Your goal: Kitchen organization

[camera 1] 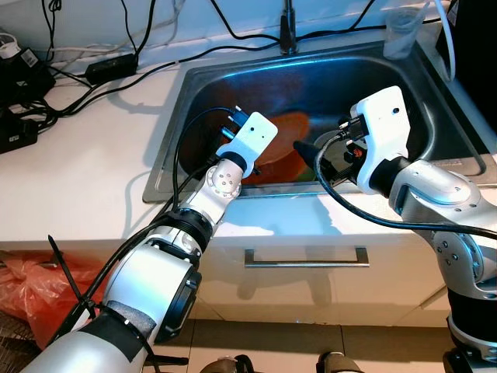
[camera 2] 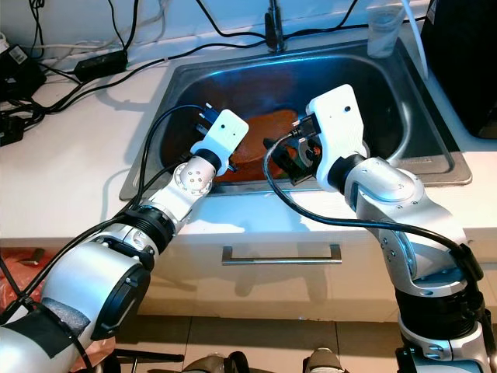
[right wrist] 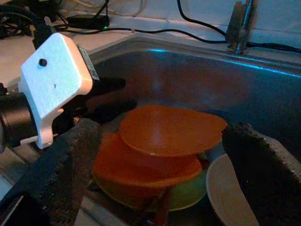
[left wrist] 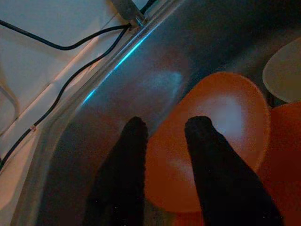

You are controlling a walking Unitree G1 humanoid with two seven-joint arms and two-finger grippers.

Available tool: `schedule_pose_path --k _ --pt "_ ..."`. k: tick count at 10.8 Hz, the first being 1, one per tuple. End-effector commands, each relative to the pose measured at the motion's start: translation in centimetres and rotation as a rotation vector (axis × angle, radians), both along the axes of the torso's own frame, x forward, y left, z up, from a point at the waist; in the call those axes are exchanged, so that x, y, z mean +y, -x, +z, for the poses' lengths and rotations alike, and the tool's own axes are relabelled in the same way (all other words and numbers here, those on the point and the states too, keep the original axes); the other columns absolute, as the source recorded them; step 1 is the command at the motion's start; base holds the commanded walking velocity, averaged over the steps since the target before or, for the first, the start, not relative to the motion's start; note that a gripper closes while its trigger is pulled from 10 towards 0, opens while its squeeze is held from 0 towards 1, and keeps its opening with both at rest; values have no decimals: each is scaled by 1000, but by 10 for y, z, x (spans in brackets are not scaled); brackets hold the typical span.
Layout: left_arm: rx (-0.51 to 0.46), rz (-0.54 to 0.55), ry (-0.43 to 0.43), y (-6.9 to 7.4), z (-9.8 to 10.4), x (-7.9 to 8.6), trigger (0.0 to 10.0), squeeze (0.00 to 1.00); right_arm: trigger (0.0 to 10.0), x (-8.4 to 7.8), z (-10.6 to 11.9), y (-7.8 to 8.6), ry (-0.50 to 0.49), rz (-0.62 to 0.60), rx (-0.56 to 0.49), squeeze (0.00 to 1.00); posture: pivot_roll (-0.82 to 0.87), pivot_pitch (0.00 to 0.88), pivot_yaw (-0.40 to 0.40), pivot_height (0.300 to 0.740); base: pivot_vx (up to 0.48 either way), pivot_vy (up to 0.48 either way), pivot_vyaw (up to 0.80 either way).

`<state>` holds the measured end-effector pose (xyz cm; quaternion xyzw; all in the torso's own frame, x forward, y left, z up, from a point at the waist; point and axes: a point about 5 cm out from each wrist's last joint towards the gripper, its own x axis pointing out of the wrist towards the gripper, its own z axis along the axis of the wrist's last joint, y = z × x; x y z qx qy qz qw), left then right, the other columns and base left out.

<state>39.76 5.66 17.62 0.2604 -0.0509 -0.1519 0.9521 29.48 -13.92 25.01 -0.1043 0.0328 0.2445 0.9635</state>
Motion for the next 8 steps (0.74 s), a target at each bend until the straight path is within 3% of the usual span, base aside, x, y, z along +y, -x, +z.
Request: schedule_pose_path --k 1,4,8 --pt "26 19 5 0 -6 6 10000 1000 10000 7 2 1 0 39 -8 0 -280 130 192 740 0 0 0" --pt "23 43 68 -3 2 13 10000 1000 10000 10 1 -3 -8 49 -9 0 -244 120 181 740 0 0 0" --pt "-68 60 152 -10 28 24 10000 1000 10000 16 1 -12 -29 69 -27 0 -181 100 158 740 0 0 0"
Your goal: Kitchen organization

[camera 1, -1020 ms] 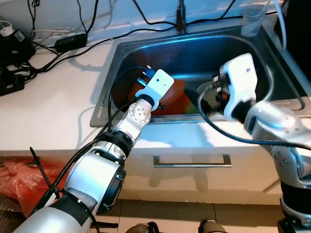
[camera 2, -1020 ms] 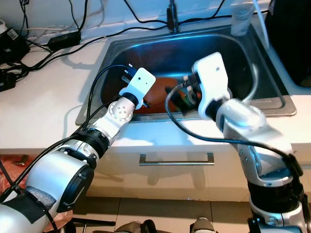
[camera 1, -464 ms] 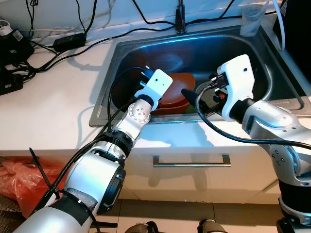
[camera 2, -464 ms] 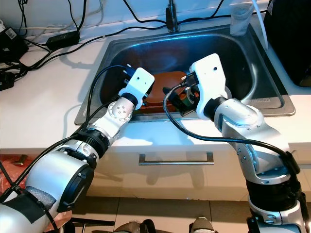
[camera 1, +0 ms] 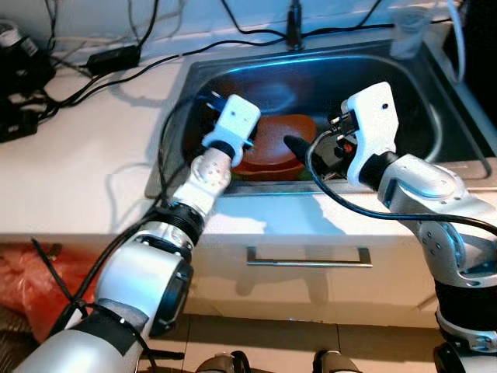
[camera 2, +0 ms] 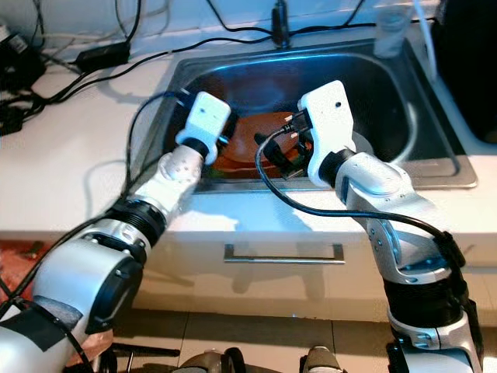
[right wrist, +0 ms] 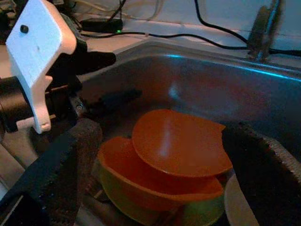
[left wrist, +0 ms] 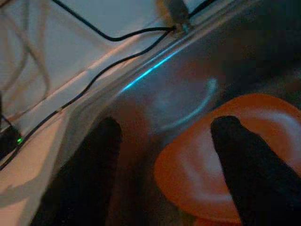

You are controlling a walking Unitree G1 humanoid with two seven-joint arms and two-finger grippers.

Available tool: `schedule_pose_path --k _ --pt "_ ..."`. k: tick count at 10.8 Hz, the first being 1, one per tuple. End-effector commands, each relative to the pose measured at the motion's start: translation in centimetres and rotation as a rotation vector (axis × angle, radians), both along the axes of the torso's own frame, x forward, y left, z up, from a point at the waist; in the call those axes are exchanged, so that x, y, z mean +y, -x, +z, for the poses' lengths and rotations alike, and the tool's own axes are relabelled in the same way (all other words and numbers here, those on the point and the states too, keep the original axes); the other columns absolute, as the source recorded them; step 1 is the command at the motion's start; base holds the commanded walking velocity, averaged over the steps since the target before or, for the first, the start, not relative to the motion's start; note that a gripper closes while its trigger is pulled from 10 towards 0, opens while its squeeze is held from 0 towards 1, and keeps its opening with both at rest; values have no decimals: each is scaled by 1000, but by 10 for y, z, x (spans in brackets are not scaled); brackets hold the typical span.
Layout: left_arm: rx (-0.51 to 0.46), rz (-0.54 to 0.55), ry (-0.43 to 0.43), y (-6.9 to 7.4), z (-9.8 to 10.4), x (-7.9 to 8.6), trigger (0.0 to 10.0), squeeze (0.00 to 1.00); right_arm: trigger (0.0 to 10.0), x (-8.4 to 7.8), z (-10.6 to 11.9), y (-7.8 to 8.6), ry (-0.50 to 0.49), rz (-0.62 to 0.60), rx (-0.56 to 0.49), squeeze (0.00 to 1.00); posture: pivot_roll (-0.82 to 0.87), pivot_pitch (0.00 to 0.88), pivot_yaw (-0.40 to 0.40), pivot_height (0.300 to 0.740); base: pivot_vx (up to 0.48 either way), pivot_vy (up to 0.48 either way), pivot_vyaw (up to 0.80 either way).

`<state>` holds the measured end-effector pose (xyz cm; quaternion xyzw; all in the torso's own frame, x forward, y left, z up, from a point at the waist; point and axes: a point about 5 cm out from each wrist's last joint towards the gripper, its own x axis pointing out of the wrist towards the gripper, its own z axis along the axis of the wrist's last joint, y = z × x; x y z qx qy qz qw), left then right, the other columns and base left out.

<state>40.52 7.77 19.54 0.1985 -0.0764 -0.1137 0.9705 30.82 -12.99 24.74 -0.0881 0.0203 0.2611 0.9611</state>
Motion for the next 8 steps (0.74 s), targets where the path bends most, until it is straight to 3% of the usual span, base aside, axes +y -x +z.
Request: schedule_pose_path --k 1,4,8 --pt "-54 -3 11 -3 14 5 10000 1000 10000 11 3 -1 0 46 -20 0 -157 89 148 740 0 0 0" --pt "-127 60 6 -3 22 18 10000 1000 10000 19 3 -7 -40 48 -45 0 -92 55 115 740 0 0 0" --pt "-235 156 43 5 27 55 10000 1000 10000 20 -10 -12 -40 2 -57 0 -43 37 100 740 0 0 0"
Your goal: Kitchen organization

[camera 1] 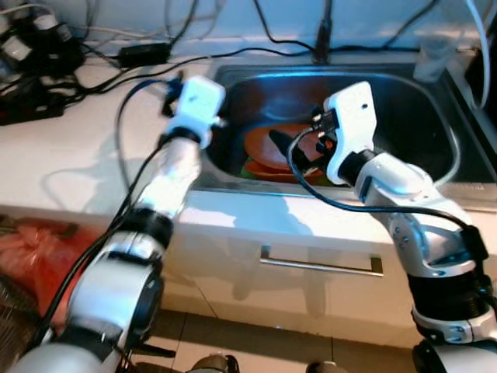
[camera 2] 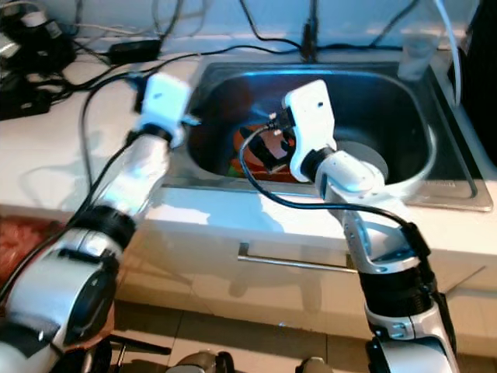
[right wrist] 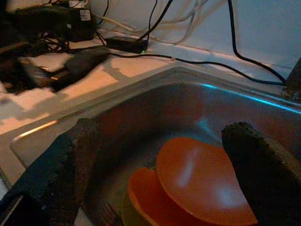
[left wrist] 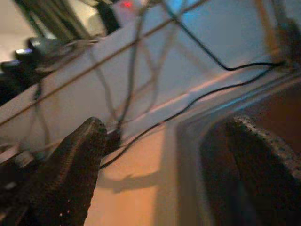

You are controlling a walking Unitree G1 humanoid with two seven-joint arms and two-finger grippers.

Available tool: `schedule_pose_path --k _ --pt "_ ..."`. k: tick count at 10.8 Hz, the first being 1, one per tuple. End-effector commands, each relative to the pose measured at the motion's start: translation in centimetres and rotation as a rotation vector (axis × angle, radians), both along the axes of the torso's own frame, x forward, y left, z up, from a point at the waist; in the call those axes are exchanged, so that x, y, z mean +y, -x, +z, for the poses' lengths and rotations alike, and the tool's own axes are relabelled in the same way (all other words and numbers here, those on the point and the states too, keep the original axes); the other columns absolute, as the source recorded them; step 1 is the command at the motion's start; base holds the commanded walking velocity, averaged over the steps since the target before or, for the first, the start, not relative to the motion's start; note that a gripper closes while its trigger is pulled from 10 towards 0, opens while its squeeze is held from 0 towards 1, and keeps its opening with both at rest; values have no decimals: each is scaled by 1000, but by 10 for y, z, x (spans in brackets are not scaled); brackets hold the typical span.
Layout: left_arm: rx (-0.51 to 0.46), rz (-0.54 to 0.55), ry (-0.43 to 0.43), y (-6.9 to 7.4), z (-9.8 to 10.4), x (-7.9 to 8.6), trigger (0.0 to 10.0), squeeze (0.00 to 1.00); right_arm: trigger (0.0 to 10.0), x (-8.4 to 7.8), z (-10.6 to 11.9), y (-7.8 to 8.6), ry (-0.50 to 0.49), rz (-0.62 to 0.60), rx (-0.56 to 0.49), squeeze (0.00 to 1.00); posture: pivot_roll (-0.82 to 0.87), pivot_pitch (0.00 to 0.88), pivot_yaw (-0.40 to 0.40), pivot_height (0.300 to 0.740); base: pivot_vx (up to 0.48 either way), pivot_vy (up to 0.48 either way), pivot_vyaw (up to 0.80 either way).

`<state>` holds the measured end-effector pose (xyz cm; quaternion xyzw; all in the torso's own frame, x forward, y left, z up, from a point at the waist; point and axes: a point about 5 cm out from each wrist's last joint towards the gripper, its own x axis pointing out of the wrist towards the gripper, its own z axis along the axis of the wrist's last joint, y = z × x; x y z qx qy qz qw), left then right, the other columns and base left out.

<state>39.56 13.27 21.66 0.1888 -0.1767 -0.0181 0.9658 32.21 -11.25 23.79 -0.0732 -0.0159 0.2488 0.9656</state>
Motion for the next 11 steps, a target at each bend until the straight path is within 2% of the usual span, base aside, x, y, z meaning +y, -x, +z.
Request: schedule_pose_path --k 1,3,5,6,8,11 --pt "-16 47 50 4 1 14 10000 1000 10000 0 -3 0 -16 -20 -18 0 -22 40 92 740 0 0 0" --pt "-31 74 77 24 -15 27 10000 1000 10000 -8 -5 -2 -26 -105 -89 0 4 39 69 740 0 0 0" --pt "-16 73 85 33 -21 25 10000 1000 10000 -13 -6 -3 -53 -151 -119 0 13 27 57 740 0 0 0" --pt "12 24 113 42 -24 15 10000 0 10000 -17 -8 -4 -66 -176 -130 0 14 17 54 740 0 0 0" --pt "38 24 127 49 -28 10 10000 0 10000 -25 -8 -3 -89 -209 -138 0 16 0 57 740 0 0 0" --pt "52 23 130 55 -26 15 10000 0 10000 -35 -11 -2 -111 -243 -136 0 14 0 60 740 0 0 -738"
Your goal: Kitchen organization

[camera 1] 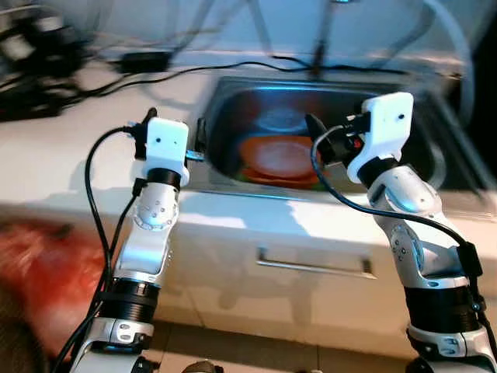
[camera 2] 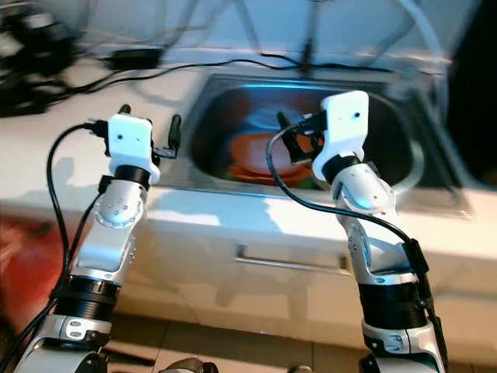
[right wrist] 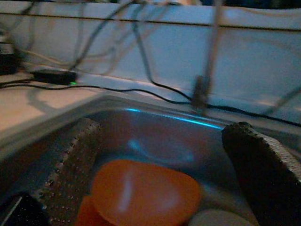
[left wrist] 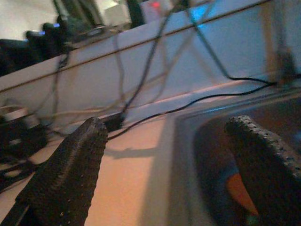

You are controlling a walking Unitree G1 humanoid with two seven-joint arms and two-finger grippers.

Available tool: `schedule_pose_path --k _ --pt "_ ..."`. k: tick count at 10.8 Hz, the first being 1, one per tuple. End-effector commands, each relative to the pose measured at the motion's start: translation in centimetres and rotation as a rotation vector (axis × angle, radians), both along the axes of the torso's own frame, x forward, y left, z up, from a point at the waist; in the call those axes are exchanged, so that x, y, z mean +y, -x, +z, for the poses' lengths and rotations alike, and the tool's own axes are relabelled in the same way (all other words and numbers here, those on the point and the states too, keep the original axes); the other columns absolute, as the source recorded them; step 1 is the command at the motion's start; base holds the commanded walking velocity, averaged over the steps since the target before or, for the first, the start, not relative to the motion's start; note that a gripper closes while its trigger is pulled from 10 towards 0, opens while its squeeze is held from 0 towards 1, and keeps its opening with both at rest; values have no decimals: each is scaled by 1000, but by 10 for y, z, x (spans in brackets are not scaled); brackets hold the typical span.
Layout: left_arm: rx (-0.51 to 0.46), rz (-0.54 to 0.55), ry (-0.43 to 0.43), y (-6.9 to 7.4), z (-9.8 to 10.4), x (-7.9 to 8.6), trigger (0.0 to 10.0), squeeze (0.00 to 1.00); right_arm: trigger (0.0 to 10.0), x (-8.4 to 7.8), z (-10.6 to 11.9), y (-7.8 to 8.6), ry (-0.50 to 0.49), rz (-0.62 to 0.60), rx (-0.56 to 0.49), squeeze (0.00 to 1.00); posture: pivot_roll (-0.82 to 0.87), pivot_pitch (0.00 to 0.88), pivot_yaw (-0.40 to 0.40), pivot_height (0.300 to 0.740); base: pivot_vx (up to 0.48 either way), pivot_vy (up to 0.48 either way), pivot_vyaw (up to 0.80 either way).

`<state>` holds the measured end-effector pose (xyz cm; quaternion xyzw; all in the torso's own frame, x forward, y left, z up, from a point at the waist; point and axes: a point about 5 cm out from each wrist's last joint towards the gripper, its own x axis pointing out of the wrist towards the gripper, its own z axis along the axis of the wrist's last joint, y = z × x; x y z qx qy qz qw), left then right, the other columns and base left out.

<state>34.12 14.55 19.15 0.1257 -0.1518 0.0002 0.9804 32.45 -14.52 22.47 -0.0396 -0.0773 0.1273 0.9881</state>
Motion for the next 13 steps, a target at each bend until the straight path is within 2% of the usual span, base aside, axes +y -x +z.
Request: schedule_pose_path --k 1,7,11,13 --pt "24 -14 -2 3 -2 1 10000 0 10000 -3 2 2 -16 -9 -17 0 14 0 60 740 0 0 0" --pt "55 -10 33 1 -1 -3 10000 0 10000 -5 2 3 -17 -10 -17 0 3 0 60 740 0 0 0" --pt "72 -18 21 2 -4 -4 10000 0 10000 -3 2 4 -22 -7 -16 0 -3 0 72 740 0 0 0" --pt "74 -18 22 1 -4 -4 10000 0 10000 -3 2 4 -22 -5 -15 0 -4 0 74 740 -272 0 0"
